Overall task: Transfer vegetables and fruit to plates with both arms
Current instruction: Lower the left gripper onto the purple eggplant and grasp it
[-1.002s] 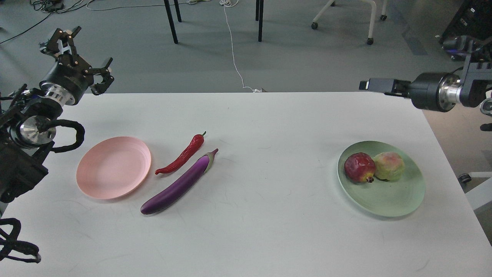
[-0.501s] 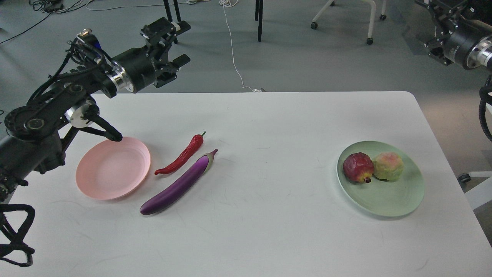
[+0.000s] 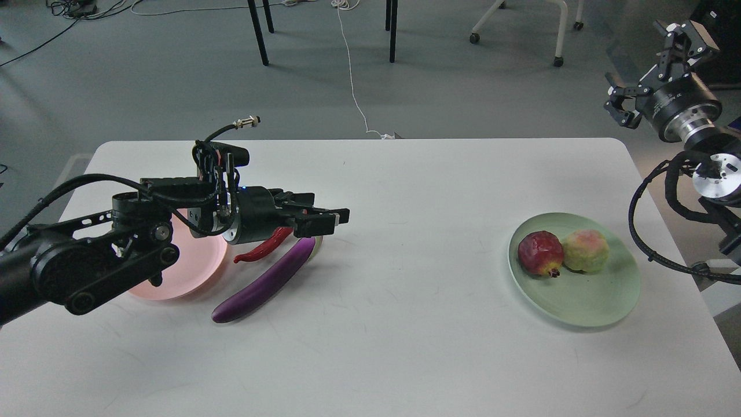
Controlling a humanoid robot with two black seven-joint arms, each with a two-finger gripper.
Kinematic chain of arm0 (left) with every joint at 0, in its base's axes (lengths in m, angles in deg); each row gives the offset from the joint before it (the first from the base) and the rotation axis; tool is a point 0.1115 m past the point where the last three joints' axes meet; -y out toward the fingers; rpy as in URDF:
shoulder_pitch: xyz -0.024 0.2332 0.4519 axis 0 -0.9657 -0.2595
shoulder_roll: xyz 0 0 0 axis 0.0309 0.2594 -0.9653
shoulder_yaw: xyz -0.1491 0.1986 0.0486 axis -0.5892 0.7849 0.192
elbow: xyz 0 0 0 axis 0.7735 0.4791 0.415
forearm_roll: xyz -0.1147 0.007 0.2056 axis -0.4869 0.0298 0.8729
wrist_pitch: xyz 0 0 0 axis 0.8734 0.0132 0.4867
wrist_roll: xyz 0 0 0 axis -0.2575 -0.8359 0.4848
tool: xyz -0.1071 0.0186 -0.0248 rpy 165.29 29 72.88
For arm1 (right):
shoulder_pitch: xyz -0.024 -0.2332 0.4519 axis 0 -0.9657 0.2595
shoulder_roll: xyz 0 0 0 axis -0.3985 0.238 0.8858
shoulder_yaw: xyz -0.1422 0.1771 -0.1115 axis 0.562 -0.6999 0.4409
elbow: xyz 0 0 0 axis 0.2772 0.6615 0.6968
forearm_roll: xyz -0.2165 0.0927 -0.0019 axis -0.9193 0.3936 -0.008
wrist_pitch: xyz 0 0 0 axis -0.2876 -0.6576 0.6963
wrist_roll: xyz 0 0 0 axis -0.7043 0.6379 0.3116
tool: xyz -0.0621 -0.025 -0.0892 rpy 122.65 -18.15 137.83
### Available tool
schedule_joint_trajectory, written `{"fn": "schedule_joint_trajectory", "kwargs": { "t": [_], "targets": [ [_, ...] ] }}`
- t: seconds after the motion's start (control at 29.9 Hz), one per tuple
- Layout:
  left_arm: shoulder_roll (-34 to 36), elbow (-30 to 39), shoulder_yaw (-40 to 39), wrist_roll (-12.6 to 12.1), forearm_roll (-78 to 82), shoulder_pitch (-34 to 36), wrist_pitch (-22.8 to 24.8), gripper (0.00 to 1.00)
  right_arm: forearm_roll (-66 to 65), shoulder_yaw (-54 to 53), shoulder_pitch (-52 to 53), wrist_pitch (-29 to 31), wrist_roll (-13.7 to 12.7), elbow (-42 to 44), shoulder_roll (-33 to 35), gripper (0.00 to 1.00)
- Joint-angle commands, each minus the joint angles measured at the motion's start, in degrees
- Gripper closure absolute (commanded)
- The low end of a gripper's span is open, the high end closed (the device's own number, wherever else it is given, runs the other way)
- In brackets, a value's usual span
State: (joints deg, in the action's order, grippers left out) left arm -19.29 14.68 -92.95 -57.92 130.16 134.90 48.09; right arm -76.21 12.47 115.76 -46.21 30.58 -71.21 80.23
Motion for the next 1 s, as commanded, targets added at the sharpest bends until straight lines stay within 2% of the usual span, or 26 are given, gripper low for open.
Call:
{"fn": "schedule_joint_trajectory", "kwargs": {
  "t": [0.0,0.27,0.57,0.7,0.77,0.87,0.97],
  "targets": [
    [1.00,0.16,3.59,-0.06,9.06,-0.17,-2.53,0.03,-0.06,-6.81,-3.98,2.96,-0.11,-0.01,-2.96,0.01],
    [3.64,-0.54,5.71,-0.06,14.53,-4.04,-5.17,0.13,-0.06,-6.73,-4.16,4.46,-0.11,-0.45,-2.62,0.01],
    [2.76,-2.56,5.88,-0.06,14.71,-5.54,-5.78,0.33,-0.32,-6.73,-5.04,4.37,-0.11,-0.71,-2.18,0.01],
    [2.85,-4.67,5.88,0.03,14.44,-6.41,-10.26,0.34,-0.32,-6.73,-5.39,4.46,-0.11,-2.29,-1.65,0.01],
    [2.93,-4.76,6.06,0.21,14.53,-7.03,-10.97,0.37,-0.32,-6.73,-5.48,4.46,-0.03,-3.69,-1.12,0.01],
    [2.93,-4.76,6.50,1.61,14.53,-7.64,-10.97,0.45,-0.41,-6.73,-5.48,4.46,0.06,-5.01,-1.03,0.01],
    [2.93,-4.76,6.50,2.32,14.53,-8.26,-10.97,0.57,-0.50,-6.64,-5.39,4.46,0.06,-5.11,-1.38,0.01]
  ]
}}
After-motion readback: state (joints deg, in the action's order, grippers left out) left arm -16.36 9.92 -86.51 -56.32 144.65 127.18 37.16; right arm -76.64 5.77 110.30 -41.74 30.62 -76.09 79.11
